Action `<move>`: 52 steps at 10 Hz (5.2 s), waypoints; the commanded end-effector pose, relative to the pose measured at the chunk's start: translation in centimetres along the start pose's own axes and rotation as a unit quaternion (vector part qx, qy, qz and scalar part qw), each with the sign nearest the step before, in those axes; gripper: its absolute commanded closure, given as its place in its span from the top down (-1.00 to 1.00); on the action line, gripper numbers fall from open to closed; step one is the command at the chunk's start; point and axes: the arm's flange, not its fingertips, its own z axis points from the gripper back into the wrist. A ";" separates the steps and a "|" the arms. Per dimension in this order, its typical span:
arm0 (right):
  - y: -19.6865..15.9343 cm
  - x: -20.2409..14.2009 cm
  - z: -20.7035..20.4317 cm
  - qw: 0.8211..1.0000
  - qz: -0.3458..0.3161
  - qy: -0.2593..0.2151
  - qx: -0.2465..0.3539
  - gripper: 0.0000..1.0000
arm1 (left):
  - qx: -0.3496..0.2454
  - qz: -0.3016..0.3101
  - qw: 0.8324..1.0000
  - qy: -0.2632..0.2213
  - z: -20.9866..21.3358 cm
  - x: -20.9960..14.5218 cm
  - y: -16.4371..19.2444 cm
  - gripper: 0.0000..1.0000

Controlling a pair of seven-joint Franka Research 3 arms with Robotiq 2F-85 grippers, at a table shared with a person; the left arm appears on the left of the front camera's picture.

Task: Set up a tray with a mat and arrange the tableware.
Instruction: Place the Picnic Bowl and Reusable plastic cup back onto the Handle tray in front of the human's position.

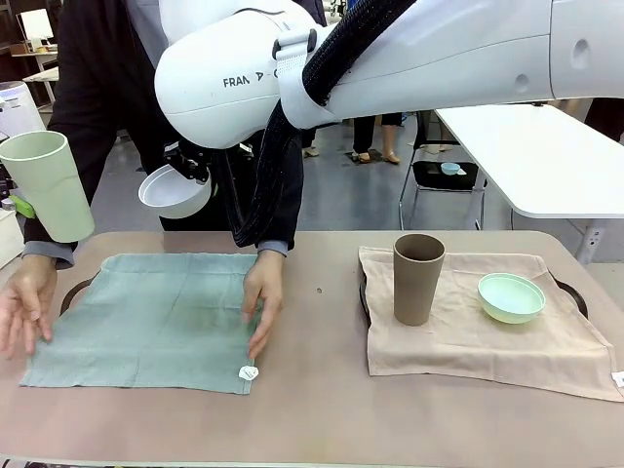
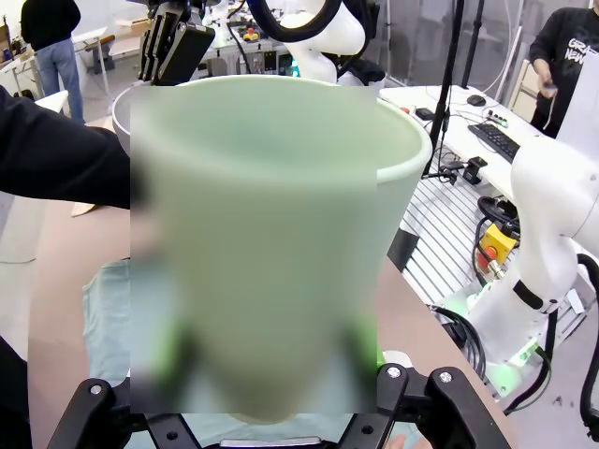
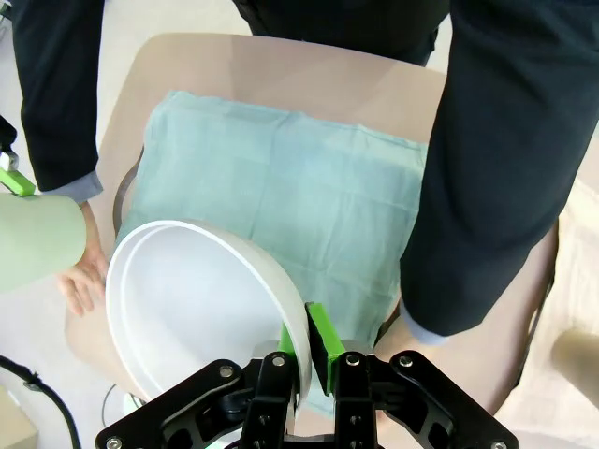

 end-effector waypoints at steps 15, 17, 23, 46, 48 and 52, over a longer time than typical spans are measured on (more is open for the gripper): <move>-0.1 0.4 -1.7 1.000 -0.009 0.006 -0.003 -0.86 | 0.000 0.000 1.000 0.000 0.0 0.0 0.0 0.62; 0.0 0.0 -0.3 1.000 0.000 0.002 0.000 -0.86 | 0.000 0.000 1.000 0.000 0.0 0.0 0.0 0.62; -2.5 0.6 -7.3 0.999 0.000 0.042 0.030 -0.86 | -0.056 -0.051 0.995 -0.058 -2.8 -7.3 3.3 0.62; -5.1 -1.4 -22.9 0.988 0.037 0.129 0.082 1.00 | -0.082 0.010 0.995 -0.050 -8.4 -19.1 8.1 1.00; -4.9 -1.3 -22.1 0.989 0.041 0.128 0.069 1.00 | -0.081 0.023 0.996 -0.038 -8.1 -19.1 7.8 1.00; -4.5 -1.8 -18.1 0.991 0.056 0.109 0.045 0.57 | -0.035 0.069 0.996 0.055 -3.7 -18.5 6.3 1.00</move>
